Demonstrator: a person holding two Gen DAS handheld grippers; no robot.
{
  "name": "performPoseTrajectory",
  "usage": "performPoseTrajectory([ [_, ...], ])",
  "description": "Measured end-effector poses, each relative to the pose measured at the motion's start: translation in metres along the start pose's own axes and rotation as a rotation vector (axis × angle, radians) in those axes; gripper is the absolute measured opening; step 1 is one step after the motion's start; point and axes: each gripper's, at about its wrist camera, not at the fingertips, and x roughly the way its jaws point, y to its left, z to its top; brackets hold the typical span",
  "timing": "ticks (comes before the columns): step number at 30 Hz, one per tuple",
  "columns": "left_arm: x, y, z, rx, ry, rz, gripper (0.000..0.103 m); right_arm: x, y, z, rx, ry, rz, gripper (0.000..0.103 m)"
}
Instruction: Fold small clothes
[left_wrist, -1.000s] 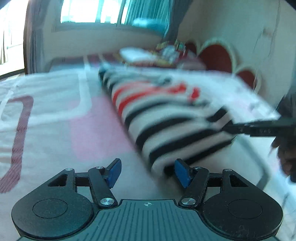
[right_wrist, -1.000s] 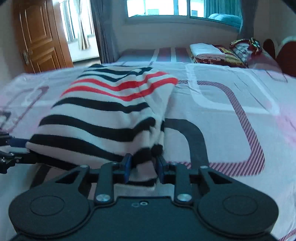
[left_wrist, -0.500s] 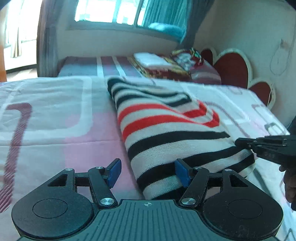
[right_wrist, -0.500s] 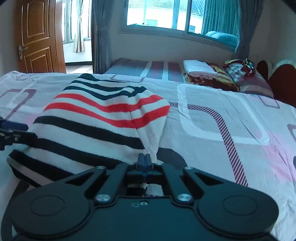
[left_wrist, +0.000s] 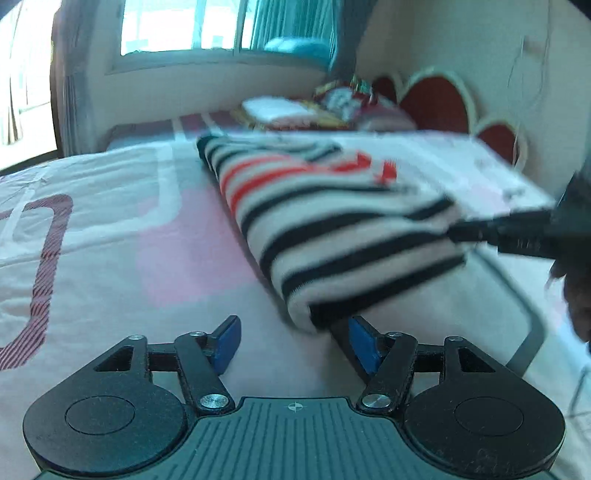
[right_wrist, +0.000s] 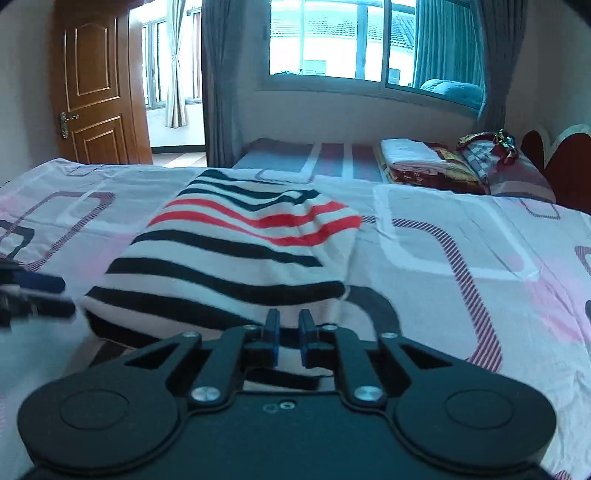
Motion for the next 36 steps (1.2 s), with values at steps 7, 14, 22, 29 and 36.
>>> performPoseTrajectory([
  [7,0.008,0.004,0.0,-0.08,-0.042,0.1,0.065,0.013,0.001,-0.008,0.039,0.027,0.005,0.014],
  [14,0.004,0.023,-0.022,-0.121,-0.04,0.249,0.064,0.02,-0.006,-0.017,0.039,0.079,-0.02,0.005],
  [22,-0.072,0.063,-0.037,-0.346,-0.11,0.069,0.095,-0.026,-0.013,-0.016,0.154,0.033,0.013,0.041],
  [29,-0.149,0.043,-0.051,-0.424,-0.198,-0.017,0.1,-0.112,-0.012,-0.028,0.341,-0.075,0.046,0.067],
  [36,-0.207,-0.018,-0.055,-0.278,-0.222,0.058,0.1,-0.182,0.025,-0.042,0.29,-0.083,-0.038,0.09],
])
